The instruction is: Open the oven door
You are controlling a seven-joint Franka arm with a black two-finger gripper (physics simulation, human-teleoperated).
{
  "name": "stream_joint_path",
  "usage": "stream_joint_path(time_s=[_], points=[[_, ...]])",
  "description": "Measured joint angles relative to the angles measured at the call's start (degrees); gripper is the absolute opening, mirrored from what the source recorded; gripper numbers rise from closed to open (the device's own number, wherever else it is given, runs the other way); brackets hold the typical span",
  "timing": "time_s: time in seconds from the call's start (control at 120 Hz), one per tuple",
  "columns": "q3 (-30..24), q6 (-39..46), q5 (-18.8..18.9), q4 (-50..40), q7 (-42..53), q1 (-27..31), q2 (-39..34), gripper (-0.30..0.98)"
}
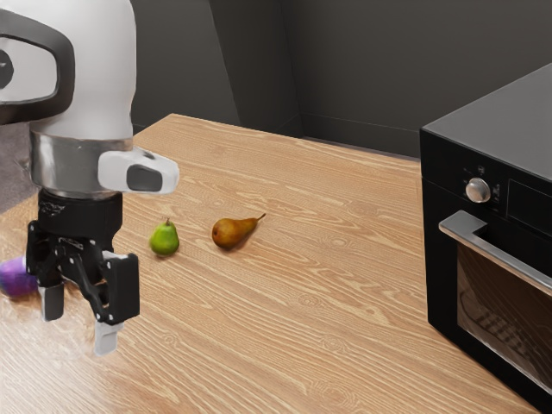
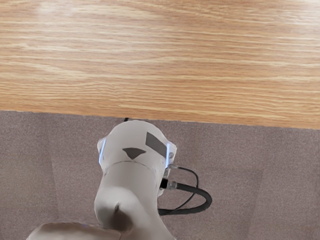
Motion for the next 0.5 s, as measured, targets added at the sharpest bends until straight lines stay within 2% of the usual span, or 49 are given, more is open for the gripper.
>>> stream_joint_path(time_s=[0.1, 0.2, 0.275, 0.308, 0.35, 0.433, 0.458, 0.5], points=[[-0.56, 10.74, -0.54, -1.45, -5.02, -1.37, -0.29, 0.69], [-1.98, 17.11, 1.18, 0.8, -9.61, -7.35, -0.61, 0.69], [-6.59, 21.46, 0.84, 4.95, -13.07, -9.67, 0.21, 0.69], [-6.61, 24.69, 0.75, 5.64, -14.61, -13.76, 0.55, 0.69], [-3.76, 29.5, 0.76, 5.81, -16.41, -20.45, 1.76, 0.68], [9.76, 37.84, 0.78, 5.75, -19.66, -37.71, 4.37, 0.69], [12.5, 39.93, 0.81, 5.75, -20.56, -40.4, 5.01, 0.68], [15.0, 43.48, 0.84, 5.77, -21.98, -41.37, 6.96, 0.68]])
